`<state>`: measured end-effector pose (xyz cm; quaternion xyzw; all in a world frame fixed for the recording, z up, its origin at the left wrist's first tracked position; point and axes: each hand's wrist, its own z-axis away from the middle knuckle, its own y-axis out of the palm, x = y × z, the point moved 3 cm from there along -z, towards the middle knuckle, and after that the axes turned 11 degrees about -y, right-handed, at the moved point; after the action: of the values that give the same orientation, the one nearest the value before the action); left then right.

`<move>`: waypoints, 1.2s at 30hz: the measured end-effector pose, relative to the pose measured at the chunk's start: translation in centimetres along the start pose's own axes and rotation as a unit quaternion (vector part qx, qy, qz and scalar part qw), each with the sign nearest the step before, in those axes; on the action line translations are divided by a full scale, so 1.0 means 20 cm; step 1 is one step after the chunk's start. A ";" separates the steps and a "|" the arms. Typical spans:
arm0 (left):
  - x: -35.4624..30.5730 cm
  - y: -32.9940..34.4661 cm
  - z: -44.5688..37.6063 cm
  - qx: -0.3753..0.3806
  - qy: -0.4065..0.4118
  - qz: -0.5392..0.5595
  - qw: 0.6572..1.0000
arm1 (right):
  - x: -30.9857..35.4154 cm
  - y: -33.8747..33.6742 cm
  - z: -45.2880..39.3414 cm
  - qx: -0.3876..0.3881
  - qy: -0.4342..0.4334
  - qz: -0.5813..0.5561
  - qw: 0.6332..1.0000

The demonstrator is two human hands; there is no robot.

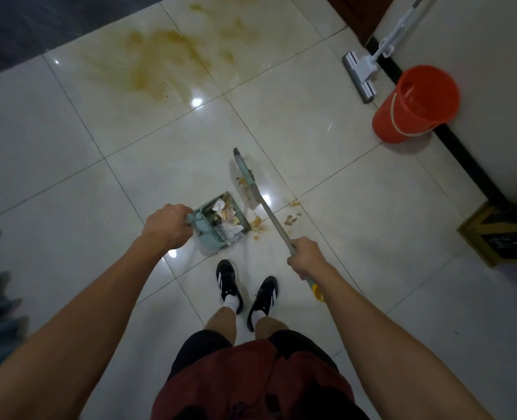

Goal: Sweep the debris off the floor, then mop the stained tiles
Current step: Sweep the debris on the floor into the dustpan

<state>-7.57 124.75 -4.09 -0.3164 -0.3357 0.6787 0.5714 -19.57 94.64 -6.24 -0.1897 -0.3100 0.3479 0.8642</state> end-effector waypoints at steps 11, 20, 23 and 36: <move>0.14 0.00 0.13 -0.005 -0.042 0.008 0.999 | 0.14 -0.04 -0.12 -0.010 -0.035 -0.168 0.985; 0.33 -0.09 -0.05 0.023 -0.016 -0.020 0.999 | 0.38 0.09 -0.39 -0.025 0.007 -0.362 0.932; 0.41 -0.12 -0.12 0.024 -0.004 -0.040 0.999 | 0.46 0.18 -0.49 -0.032 0.040 -0.400 0.915; 0.48 -0.20 -0.25 0.035 0.075 -0.050 0.995 | 0.31 0.65 -0.22 -0.030 0.150 -0.340 0.928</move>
<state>-2.65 135.13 -4.16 -0.3293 -0.2835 0.6351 0.6386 -19.41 107.45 -14.04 -0.1489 -0.2333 -0.0089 0.9609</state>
